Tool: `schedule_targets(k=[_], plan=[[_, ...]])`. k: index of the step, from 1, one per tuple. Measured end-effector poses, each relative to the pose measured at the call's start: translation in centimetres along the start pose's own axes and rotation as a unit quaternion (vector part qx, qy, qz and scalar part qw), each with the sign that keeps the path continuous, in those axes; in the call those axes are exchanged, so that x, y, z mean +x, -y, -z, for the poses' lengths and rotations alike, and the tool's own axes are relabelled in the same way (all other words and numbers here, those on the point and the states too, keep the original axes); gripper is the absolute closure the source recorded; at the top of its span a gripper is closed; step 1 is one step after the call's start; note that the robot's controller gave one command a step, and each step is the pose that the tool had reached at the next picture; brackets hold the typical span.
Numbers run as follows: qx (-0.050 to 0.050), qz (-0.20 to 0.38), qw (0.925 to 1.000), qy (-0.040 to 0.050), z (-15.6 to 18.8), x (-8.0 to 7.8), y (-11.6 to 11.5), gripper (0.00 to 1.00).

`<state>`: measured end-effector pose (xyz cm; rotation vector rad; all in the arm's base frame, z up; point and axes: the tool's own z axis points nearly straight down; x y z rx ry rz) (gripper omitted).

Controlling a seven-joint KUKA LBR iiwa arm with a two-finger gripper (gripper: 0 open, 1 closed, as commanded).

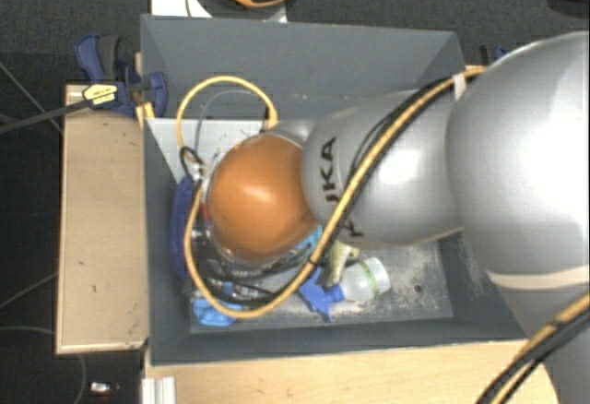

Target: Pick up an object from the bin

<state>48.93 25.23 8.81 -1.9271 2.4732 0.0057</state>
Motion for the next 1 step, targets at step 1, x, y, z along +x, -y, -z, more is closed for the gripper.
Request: schedule_targets(k=[1], plan=[[-0.001,-0.002,1.0,0.0001,1.8,0.01,-0.05,1.0]])
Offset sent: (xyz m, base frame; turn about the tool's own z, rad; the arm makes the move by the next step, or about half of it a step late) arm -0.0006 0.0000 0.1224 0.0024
